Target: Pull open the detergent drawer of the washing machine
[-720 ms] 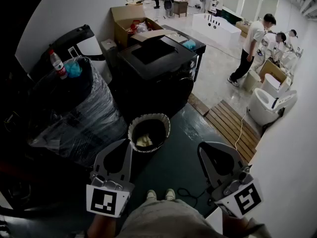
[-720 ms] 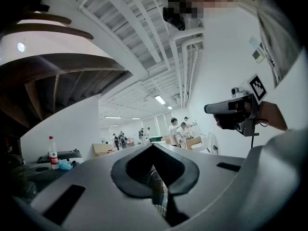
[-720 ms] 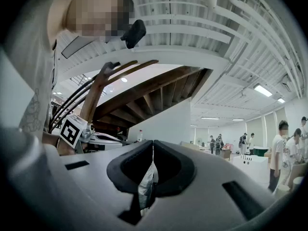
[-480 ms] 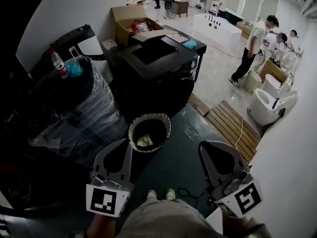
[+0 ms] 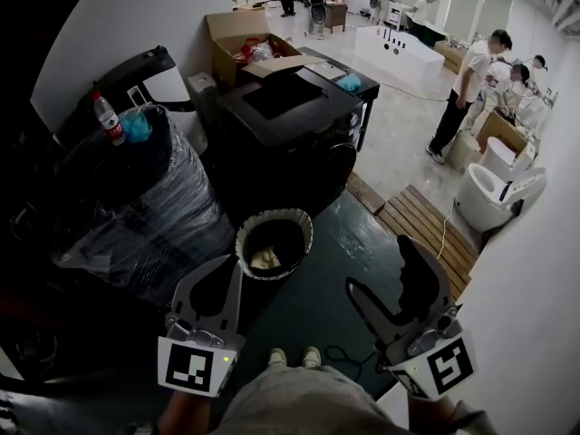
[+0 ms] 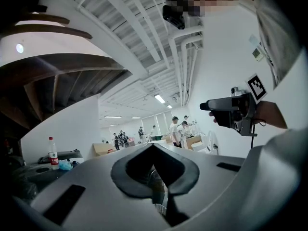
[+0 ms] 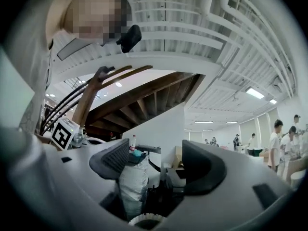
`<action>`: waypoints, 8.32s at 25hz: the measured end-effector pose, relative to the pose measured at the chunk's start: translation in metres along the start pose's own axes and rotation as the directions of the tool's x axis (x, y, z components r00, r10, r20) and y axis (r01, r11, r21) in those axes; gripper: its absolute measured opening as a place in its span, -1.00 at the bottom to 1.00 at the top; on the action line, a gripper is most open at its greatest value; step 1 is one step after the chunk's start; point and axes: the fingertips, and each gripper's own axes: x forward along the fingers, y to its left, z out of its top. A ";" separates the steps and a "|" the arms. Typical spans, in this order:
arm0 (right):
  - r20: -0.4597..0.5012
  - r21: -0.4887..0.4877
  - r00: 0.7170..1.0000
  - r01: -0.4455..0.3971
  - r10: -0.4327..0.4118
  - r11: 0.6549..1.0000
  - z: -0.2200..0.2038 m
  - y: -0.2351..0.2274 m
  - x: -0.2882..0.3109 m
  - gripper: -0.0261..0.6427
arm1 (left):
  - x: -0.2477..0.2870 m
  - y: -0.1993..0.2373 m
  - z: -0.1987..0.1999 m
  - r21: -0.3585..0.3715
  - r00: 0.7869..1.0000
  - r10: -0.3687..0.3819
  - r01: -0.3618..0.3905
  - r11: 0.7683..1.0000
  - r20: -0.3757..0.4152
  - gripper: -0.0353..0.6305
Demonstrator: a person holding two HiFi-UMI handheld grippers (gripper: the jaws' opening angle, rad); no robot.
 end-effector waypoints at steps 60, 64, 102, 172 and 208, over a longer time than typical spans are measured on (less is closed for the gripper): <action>-0.197 0.716 0.980 0.128 0.022 0.686 -0.231 -0.172 0.244 0.08 | 0.251 0.144 -0.097 -0.019 0.994 0.013 -0.015 1.000 -0.106 -0.85; -0.219 0.748 0.976 0.162 0.009 0.643 -0.259 -0.183 0.279 0.08 | 0.282 0.168 -0.113 -0.023 0.993 -0.003 0.000 1.000 -0.120 -0.85; -0.304 0.946 0.952 0.306 -0.028 0.104 -0.527 -0.265 0.413 0.16 | 0.452 0.224 -0.301 -0.044 0.971 0.046 -0.058 0.997 -0.237 -0.85; -0.139 0.982 0.990 0.139 0.011 -0.130 -0.620 -0.267 0.468 0.35 | 0.465 0.217 -0.404 -0.121 0.926 0.124 -0.178 0.977 -0.358 -0.85; -0.238 0.964 0.971 0.235 -0.005 -0.125 -0.601 -0.265 0.352 0.32 | 0.425 0.163 -0.382 -0.083 0.911 0.095 -0.140 0.987 -0.401 -0.85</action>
